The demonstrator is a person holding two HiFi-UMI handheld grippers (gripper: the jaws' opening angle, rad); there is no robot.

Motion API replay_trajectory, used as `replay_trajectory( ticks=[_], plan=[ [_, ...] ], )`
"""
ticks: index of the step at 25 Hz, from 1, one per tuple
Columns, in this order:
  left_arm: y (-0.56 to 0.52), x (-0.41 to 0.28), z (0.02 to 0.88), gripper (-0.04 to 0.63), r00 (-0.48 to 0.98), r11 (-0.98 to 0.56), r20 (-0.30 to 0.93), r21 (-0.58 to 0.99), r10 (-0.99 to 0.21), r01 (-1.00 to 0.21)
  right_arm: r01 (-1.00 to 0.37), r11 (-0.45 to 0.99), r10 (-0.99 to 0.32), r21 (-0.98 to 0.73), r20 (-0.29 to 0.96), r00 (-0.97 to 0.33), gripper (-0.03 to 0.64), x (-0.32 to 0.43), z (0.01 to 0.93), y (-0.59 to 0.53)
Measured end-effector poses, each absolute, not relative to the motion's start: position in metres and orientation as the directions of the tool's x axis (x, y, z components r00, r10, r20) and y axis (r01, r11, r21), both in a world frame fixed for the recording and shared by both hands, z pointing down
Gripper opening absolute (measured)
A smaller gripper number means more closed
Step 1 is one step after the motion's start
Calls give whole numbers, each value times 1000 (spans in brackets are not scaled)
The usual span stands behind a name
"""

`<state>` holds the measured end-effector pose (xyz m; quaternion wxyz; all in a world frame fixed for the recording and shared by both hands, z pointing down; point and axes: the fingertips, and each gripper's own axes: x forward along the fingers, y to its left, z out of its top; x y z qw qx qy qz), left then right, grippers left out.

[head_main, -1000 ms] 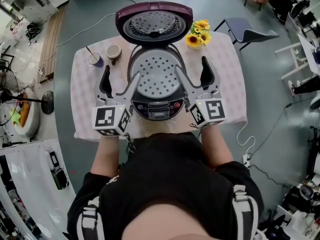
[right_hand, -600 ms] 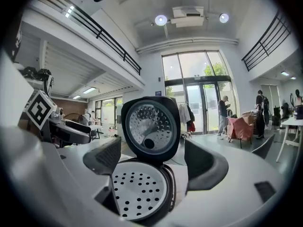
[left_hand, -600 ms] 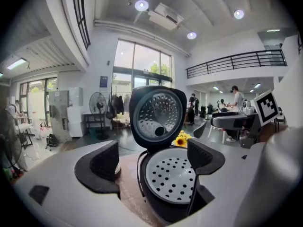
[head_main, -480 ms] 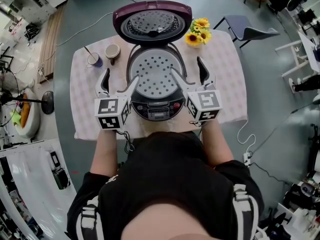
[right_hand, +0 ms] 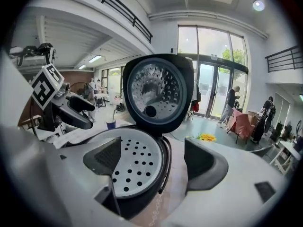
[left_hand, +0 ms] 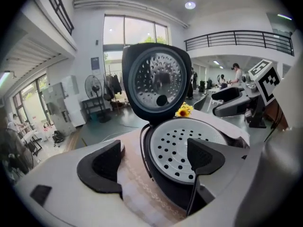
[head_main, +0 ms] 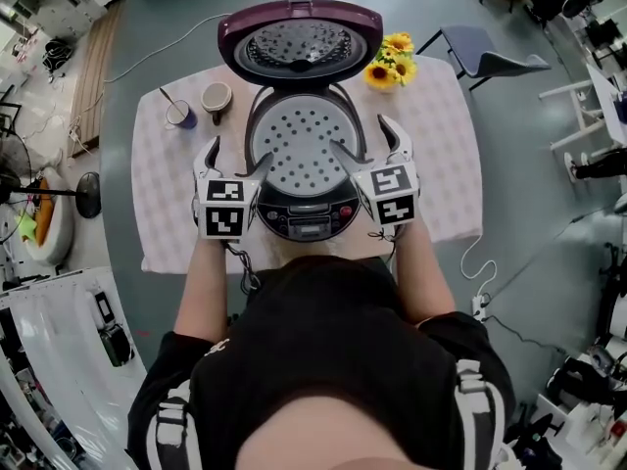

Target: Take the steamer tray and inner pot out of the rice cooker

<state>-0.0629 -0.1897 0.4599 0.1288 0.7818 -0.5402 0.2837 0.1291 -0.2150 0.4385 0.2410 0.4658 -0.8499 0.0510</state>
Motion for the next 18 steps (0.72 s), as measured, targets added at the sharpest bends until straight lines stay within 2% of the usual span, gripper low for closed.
replay_trajectory(
  ticks=[9,18],
  plan=[
    [-210,-68,497,428,226,-393,673,-105,-704,-913,-802,583,-682,135,618,-392,393,131,491,-242],
    [-222,-66,532,426,198,-418,756,-109,-624,-902,-788,585,-667,191,665,-334,392,138,518,-263]
  ],
)
